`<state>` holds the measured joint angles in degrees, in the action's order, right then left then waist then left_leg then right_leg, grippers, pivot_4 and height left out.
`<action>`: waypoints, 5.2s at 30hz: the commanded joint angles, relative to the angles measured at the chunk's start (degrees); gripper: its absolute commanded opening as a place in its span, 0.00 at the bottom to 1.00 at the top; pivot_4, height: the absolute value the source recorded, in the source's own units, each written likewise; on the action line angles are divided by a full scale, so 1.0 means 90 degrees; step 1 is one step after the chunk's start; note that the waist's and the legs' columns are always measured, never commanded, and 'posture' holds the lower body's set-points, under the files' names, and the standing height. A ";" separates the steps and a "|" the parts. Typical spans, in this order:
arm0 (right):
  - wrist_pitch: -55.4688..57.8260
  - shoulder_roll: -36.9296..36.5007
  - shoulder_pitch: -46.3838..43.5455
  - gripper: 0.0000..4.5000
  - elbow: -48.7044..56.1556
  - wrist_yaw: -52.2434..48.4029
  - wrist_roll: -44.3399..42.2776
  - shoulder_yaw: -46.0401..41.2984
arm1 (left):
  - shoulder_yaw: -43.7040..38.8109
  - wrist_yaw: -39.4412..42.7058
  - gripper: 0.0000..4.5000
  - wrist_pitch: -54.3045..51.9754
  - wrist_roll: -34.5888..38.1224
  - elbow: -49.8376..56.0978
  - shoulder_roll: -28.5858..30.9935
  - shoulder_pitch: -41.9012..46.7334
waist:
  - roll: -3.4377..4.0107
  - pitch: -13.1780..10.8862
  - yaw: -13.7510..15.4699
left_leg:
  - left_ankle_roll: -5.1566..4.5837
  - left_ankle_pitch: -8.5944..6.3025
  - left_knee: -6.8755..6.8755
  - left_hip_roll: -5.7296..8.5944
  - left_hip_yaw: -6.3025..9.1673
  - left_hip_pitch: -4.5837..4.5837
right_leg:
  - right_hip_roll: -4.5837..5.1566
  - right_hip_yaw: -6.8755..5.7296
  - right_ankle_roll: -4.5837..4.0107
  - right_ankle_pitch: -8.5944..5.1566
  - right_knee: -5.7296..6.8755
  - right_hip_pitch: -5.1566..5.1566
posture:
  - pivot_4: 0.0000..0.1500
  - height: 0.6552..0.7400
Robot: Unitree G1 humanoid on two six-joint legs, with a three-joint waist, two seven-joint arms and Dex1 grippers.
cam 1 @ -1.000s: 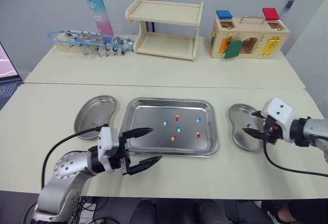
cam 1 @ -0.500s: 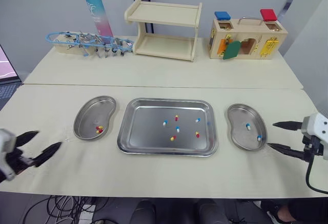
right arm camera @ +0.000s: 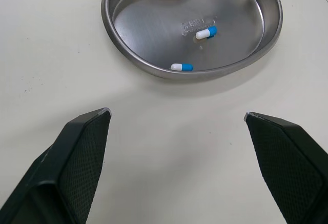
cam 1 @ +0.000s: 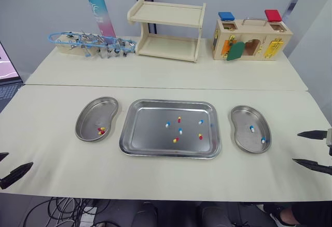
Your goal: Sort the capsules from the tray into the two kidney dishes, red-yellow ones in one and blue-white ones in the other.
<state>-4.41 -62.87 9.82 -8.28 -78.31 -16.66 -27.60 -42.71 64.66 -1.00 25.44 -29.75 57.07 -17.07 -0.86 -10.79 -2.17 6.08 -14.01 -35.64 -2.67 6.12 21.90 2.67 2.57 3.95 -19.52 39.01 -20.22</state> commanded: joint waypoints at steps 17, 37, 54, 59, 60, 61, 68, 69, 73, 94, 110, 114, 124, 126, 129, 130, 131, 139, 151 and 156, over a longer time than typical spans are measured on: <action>0.0472 0.0195 -0.0214 0.99 0.0930 0.0256 -0.0469 0.0253 | 0.0046 0.0217 1.00 -0.0695 0.0331 0.1788 -0.0387 -0.0270 | 0.0000 0.0000 -0.0008 | 0.0000 0.0000 -0.0001 0.0000 0.0000 0.0000 | 0.0000 0.0001 0.0000 0.0000 0.0002 0.0001 | 1.00 1.00; 0.3593 0.1263 -0.3146 0.99 0.3867 0.1824 -0.0996 0.3272 | 0.2151 -0.0252 1.00 -0.0567 0.0816 0.5901 -0.2700 -0.0776 | -0.0002 0.0004 0.0032 | 0.0002 0.0000 -0.0014 0.0000 0.0005 0.0001 | 0.0000 0.0002 0.0001 0.0002 0.0003 0.0005 | 1.00 1.00; 0.5227 0.4638 -0.5771 0.64 0.1803 0.4094 0.1267 0.6395 | 0.2278 -0.0469 1.00 -0.0489 0.0872 0.6023 -0.2702 -0.0793 | -0.0009 0.0008 0.0027 | 0.0001 0.0000 -0.0012 0.0000 0.0014 0.0012 | -0.0002 -0.0005 -0.0001 0.0003 0.0007 -0.0010 | 1.00 1.00; 0.5146 0.5231 -0.5904 0.64 0.1133 0.4453 0.1619 0.6489 | 0.2339 -0.0466 1.00 -0.0420 0.0845 0.5965 -0.2703 -0.0756 | -0.0009 0.0008 0.0025 | 0.0001 0.0001 -0.0012 0.0000 0.0015 0.0013 | -0.0001 -0.0006 -0.0001 0.0003 0.0009 -0.0012 | 1.00 1.00; 0.5130 0.5323 -0.5926 0.64 0.1014 0.4512 0.1672 0.6476 | 0.2358 -0.0457 1.00 -0.0393 0.0832 0.5937 -0.2705 -0.0747 | -0.0009 0.0008 0.0020 | 0.0001 0.0000 -0.0012 0.0000 0.0015 0.0012 | -0.0001 -0.0006 -0.0001 0.0003 0.0009 -0.0012 | 1.00 1.00; 0.5114 0.5406 -0.5950 0.64 0.0892 0.4567 0.1718 0.6455 | 0.2377 -0.0452 1.00 -0.0376 0.0823 0.5917 -0.2705 -0.0736 | -0.0009 0.0008 0.0016 | 0.0001 0.0001 -0.0012 0.0000 0.0015 0.0012 | -0.0002 -0.0006 -0.0001 0.0003 0.0009 -0.0012 | 1.00 1.00; 0.5038 0.5827 -0.6017 0.64 0.0183 0.4797 0.1913 0.6328 | 0.2493 -0.0419 1.00 -0.0218 0.0757 0.5805 -0.2735 -0.0715 | -0.0008 0.0008 -0.0013 | 0.0001 0.0000 -0.0009 -0.0001 0.0015 0.0012 | -0.0002 -0.0005 -0.0001 0.0003 0.0011 -0.0016 | 1.00 1.00; 0.5014 0.5839 -0.6001 0.64 0.0134 0.4807 0.1948 0.6334 | 0.2501 -0.0419 1.00 -0.0190 0.0753 0.5789 -0.2737 -0.0722 | -0.0007 0.0008 -0.0017 | 0.0001 0.0000 -0.0008 -0.0001 0.0015 0.0012 | -0.0002 -0.0005 -0.0001 0.0003 0.0011 -0.0017 | 1.00 1.00; 0.4949 0.5881 -0.5926 0.64 -0.0055 0.4898 0.2035 0.6247 | 0.2541 -0.0437 1.00 -0.0094 0.0730 0.5748 -0.2764 -0.0754 | -0.0007 0.0008 -0.0029 | 0.0001 0.0000 -0.0008 -0.0001 0.0014 0.0013 | -0.0002 -0.0004 -0.0001 0.0003 0.0012 -0.0019 | 1.00 1.00; 0.5025 0.5841 -0.5169 0.64 0.0116 0.4860 0.2171 0.6199 | 0.2673 -0.0481 1.00 0.0009 0.0700 0.5616 -0.2727 -0.0650 | -0.0007 0.0012 -0.0046 | 0.0000 0.0000 -0.0007 -0.0001 0.0014 0.0006 | -0.0002 -0.0004 -0.0001 0.0003 0.0012 -0.0012 | 1.00 1.00; 0.4938 0.5961 -0.5253 0.14 0.0176 0.4700 0.2260 0.6253 | 0.2704 -0.0518 1.00 -0.0022 0.0696 0.5675 -0.2721 -0.0674 | -0.0007 0.0015 -0.0086 | 0.0001 0.0000 -0.0006 -0.0001 0.0014 0.0001 | -0.0002 -0.0004 -0.0001 0.0002 0.0012 -0.0009 | 1.00 1.00; 0.4770 0.5927 -0.5332 0.14 0.0352 0.4555 0.2213 0.6229 | 0.2702 -0.0518 1.00 -0.0020 0.0696 0.5670 -0.2713 -0.0655 | -0.0006 0.0014 -0.0100 | 0.0001 0.0000 -0.0005 -0.0001 0.0014 0.0002 | -0.0002 -0.0003 -0.0001 0.0002 0.0011 -0.0009 | 1.00 1.00; 0.5394 0.4762 -0.5232 0.14 0.2592 0.3374 0.1203 0.5358 | 0.2872 -0.0259 1.00 -0.0215 0.0908 0.6044 -0.2469 -0.0458 | -0.0004 0.0009 -0.0077 | 0.0001 0.0000 -0.0005 -0.0001 0.0017 0.0030 | -0.0002 -0.0006 -0.0001 0.0003 0.0008 -0.0029 | 1.00 1.00; 0.5636 0.4187 -0.5009 0.14 0.3210 0.3029 0.0817 0.4973 | 0.2999 -0.0181 1.00 -0.0332 0.1000 0.6171 -0.2370 -0.0315 | -0.0002 0.0007 0.0010 | 0.0001 0.0000 -0.0007 0.0002 0.0020 0.0041 | 0.0001 -0.0010 0.0000 0.0002 0.0002 -0.0031 | 1.00 1.00; 0.5867 0.3347 -0.4599 0.14 0.3772 0.2712 0.0367 0.4363 | 0.3252 0.0028 1.00 -0.0473 0.1107 0.6356 -0.2190 -0.0133 | -0.0003 0.0007 0.0038 | 0.0000 0.0000 -0.0009 0.0002 0.0021 0.0049 | 0.0001 -0.0012 0.0000 0.0003 -0.0002 -0.0034 | 1.00 1.00; 0.6010 0.3000 -0.4412 0.14 0.3907 0.2611 0.0222 0.4051 | 0.3371 0.0103 1.00 -0.0529 0.1147 0.6414 -0.2141 -0.0037 | 0.0000 0.0005 0.0042 | 0.0000 0.0000 -0.0008 0.0002 0.0020 0.0049 | 0.0000 -0.0012 0.0000 0.0003 -0.0002 -0.0034 | 1.00 1.00; 0.6169 0.2629 -0.4205 0.14 0.4012 0.2500 0.0073 0.3699 | 0.3499 0.0204 1.00 -0.0585 0.1192 0.6456 -0.2086 0.0071 | 0.0001 0.0005 0.0056 | 0.0000 0.0000 -0.0008 0.0002 0.0020 0.0049 | 0.0000 -0.0012 0.0000 0.0003 0.0000 -0.0034 | 1.00 1.00; 0.5505 0.0144 -0.2529 0.14 0.3505 0.1831 0.0097 0.2231 | 0.4184 0.0603 1.00 -0.0655 0.1368 0.6412 -0.2134 0.0963 | 0.0005 0.0001 0.0004 | -0.0001 0.0000 -0.0010 0.0004 0.0013 0.0048 | 0.0000 -0.0007 0.0000 0.0003 -0.0001 -0.0033 | 1.00 1.00; 0.4963 -0.0400 -0.2298 0.42 0.2868 0.2002 0.0563 0.2652 | 0.4581 0.0647 1.00 -0.0854 0.1418 0.6487 -0.2150 0.1404 | 0.0003 0.0000 0.0014 | 0.0000 0.0000 -0.0016 0.0005 0.0008 0.0048 | 0.0001 -0.0001 0.0003 0.0003 -0.0002 -0.0030 | 1.00 1.00; 0.4780 -0.0349 -0.2460 0.78 0.2719 0.2027 0.0572 0.2645 | 0.4522 0.0474 1.00 -0.0990 0.1488 0.6569 -0.2134 0.1446 | 0.0004 -0.0001 0.0020 | 0.0000 0.0000 -0.0016 0.0005 0.0008 0.0048 | 0.0001 -0.0001 0.0003 0.0004 -0.0003 -0.0030 | 1.00 1.00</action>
<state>40.06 -65.56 -11.02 15.85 -60.59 -11.97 -2.90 -1.87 69.50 -9.73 37.68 26.97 37.99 -4.38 -0.82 -10.80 -2.00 6.08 -14.01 -35.79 -2.63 6.19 22.33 2.67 2.56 3.98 -19.48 38.99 -20.49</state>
